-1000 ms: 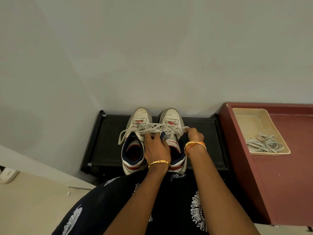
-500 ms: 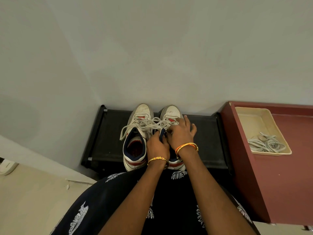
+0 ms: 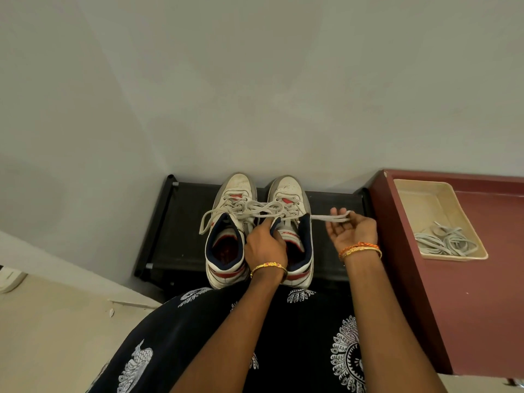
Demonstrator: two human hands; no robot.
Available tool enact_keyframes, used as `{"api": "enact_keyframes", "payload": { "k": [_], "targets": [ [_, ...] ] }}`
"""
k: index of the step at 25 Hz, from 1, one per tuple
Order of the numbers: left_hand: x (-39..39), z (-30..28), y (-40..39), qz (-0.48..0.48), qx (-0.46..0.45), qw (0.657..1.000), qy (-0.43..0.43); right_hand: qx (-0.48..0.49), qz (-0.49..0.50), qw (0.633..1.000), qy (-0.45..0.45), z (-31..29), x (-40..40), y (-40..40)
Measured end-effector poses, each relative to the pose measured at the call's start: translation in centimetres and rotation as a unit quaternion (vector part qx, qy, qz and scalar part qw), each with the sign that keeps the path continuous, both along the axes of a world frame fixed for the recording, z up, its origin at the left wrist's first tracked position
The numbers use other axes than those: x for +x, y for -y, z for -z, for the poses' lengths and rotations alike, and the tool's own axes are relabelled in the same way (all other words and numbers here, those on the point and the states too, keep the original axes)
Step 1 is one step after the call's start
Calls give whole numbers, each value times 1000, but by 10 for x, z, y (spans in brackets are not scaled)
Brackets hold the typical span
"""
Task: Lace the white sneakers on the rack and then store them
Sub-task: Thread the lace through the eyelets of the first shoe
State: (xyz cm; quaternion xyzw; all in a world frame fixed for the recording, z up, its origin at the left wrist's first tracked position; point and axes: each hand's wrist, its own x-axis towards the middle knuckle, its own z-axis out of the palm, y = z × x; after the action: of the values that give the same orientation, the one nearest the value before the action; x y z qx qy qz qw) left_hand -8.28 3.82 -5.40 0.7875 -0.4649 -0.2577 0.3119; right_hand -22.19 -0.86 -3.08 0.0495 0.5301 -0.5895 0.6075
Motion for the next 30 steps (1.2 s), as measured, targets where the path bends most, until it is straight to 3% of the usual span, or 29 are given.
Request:
{"api": "enact_keyframes", "payload": {
  "k": [1,2,3,4,5,6,7,9,10,12,17,20,22,25,27,30],
  "targets": [
    [0,1,0,1,0,1000,-4,-4,-38,995,-93,3,7,0],
    [1,1,0,3,0,1000,-7,-22,-106,959,-263,6,13,0],
    [1,2,0,5,-1,1000,-9,-63,-189,873,-446,9,21,-1],
    [2,2,0,6,-5,1000,-12,-109,-271,754,-588,11,29,-3],
    [2,3,0,6,-12,1000,-16,-127,-339,646,-672,11,38,-4],
    [2,3,0,5,-18,1000,-20,-120,-389,568,-716,11,46,-4],
    [1,3,0,5,-23,999,-25,-105,-417,513,-743,12,54,-5],
    [2,2,-1,6,-27,999,-29,-80,-431,466,-768,15,65,-9],
    [2,2,-1,7,-29,999,-31,-75,-428,466,-771,14,68,-10],
    [2,3,0,8,-30,999,-33,-80,-407,501,-759,13,66,-12],
    [0,2,0,3,-19,1000,-10,-114,-328,692,-633,7,42,-13],
    [-1,-2,-1,-1,-22,1000,-10,-141,-291,750,-577,10,37,-9],
    [-1,-4,-1,9,-7,1000,5,-165,-261,776,-550,11,39,-6],
    [-1,-11,0,59,40,995,68,-160,-242,787,-544,14,41,2],
    [5,-19,3,101,84,983,127,-159,-246,793,-535,16,40,9],
    [15,-32,1,173,157,961,145,-154,-212,815,-516,12,36,21]
  ]
}}
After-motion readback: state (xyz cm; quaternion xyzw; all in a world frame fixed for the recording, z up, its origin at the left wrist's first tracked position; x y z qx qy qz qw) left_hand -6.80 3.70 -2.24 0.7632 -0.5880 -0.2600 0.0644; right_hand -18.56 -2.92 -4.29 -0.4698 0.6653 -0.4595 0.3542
